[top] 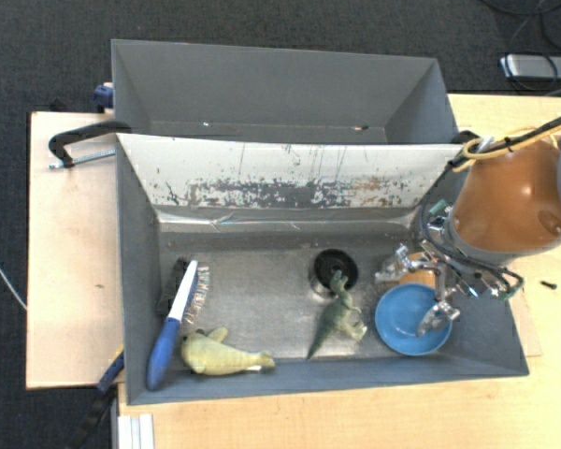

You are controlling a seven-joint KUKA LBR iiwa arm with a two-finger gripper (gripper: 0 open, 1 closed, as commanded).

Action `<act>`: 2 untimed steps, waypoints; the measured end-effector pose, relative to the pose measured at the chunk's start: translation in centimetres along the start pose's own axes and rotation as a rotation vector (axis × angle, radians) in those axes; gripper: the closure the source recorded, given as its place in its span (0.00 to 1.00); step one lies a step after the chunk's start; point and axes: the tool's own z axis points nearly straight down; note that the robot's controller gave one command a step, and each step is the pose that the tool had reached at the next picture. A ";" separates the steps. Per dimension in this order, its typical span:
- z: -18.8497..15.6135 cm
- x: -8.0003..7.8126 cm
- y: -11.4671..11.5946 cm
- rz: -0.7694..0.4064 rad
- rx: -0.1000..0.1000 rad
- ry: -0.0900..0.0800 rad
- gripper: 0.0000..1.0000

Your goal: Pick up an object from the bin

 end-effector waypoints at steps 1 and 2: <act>0.1 1.0 0.6 -0.475 -0.003 0.001 0.00; 2.4 0.8 1.6 -1.034 -0.012 -0.007 0.00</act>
Offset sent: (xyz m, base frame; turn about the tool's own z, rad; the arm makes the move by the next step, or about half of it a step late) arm -0.0129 -0.0015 -0.0015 -0.4773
